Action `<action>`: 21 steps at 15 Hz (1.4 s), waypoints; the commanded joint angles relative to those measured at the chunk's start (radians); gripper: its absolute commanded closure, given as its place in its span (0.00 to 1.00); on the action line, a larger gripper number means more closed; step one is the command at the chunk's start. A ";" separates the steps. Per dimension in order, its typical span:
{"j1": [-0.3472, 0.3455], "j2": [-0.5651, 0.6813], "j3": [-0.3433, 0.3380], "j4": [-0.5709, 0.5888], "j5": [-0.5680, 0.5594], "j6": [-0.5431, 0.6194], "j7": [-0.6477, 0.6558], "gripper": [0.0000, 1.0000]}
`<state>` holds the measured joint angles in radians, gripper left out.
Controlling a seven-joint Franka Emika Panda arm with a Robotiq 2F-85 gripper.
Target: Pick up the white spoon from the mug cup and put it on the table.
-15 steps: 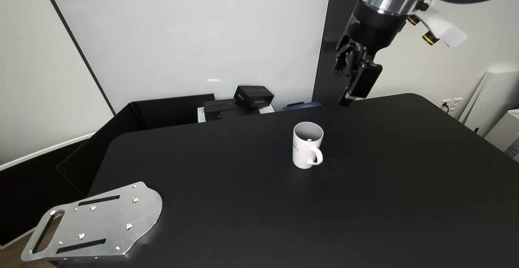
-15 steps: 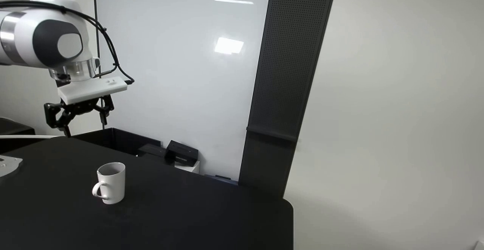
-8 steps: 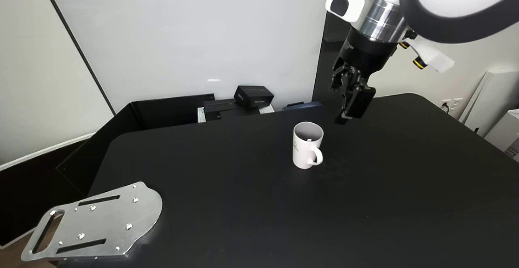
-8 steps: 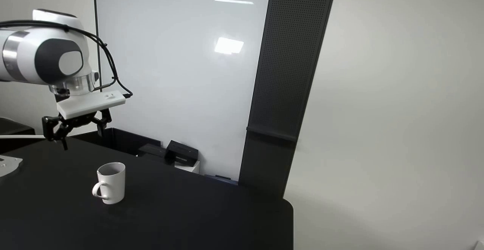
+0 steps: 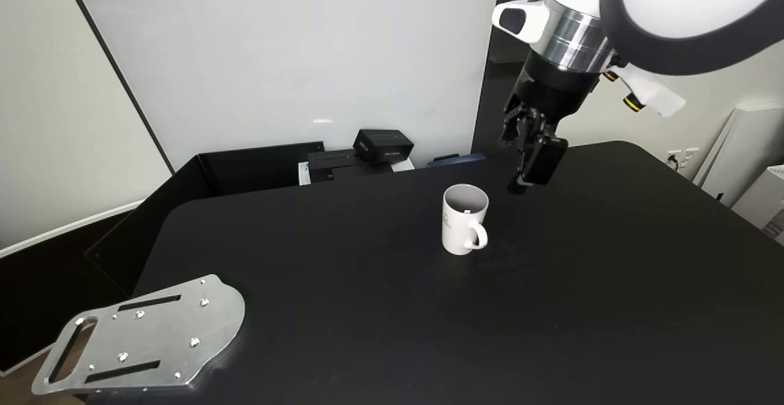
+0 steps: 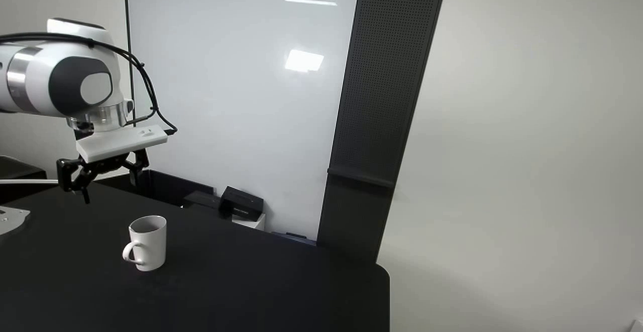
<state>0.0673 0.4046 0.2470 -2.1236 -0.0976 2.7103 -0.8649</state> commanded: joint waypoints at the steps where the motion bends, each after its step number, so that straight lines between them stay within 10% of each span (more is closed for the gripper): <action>1: -0.005 0.002 0.005 0.002 -0.007 -0.002 0.006 0.00; 21: 0.075 0.121 -0.096 0.071 -0.216 0.109 0.060 0.00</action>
<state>0.1204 0.4846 0.1682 -2.0985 -0.2784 2.8165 -0.8536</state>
